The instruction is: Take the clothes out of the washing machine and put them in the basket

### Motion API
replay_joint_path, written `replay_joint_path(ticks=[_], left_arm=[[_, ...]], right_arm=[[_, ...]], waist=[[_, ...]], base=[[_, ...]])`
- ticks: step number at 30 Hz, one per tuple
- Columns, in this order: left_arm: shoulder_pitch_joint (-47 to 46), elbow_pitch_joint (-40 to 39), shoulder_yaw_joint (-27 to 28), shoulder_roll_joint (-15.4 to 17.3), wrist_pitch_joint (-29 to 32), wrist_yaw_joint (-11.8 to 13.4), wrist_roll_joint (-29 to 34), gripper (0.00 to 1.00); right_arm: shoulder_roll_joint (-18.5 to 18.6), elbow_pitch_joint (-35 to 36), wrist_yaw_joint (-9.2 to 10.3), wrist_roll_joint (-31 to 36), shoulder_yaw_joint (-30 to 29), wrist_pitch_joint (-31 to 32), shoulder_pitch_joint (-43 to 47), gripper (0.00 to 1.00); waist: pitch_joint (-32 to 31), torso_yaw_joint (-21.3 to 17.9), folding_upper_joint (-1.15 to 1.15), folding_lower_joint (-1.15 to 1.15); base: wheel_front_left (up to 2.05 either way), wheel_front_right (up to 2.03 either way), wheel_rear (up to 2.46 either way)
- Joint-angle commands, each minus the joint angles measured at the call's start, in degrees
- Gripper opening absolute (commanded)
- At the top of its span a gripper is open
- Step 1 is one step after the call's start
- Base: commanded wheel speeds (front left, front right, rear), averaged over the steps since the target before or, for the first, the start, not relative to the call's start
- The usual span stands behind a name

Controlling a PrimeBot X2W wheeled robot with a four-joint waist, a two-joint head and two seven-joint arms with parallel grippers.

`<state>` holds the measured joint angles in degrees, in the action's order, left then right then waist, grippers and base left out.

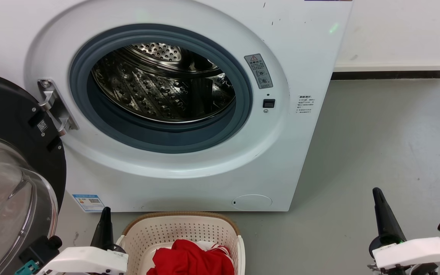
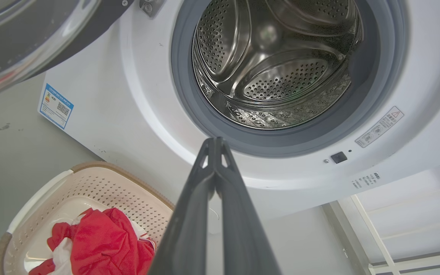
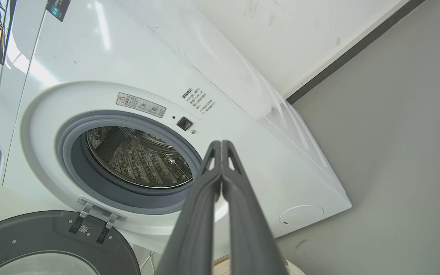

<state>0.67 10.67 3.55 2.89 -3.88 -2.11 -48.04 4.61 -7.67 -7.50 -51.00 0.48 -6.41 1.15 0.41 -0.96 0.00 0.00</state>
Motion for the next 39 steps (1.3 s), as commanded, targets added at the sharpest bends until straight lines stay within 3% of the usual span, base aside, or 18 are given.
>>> replay_joint_path(ticks=[1, 39], left_arm=[[-1.4, -0.4, 0.2, 0.0, 0.3, -0.4, -1.4, 0.00], [-4.9, 1.8, 1.9, 0.0, 6.2, -3.4, -25.9, 0.00]], right_arm=[[0.4, 0.2, -0.01, -1.5, -0.2, 0.4, -1.5, 0.00], [0.4, -3.5, 0.00, -25.6, -2.5, 6.3, -5.0, 0.00]], waist=[[0.0, 0.0, 0.00, 0.00], [-0.1, 0.5, 0.00, 0.00]], base=[[0.00, 0.00, 0.00], [0.00, 0.00, 0.00]])
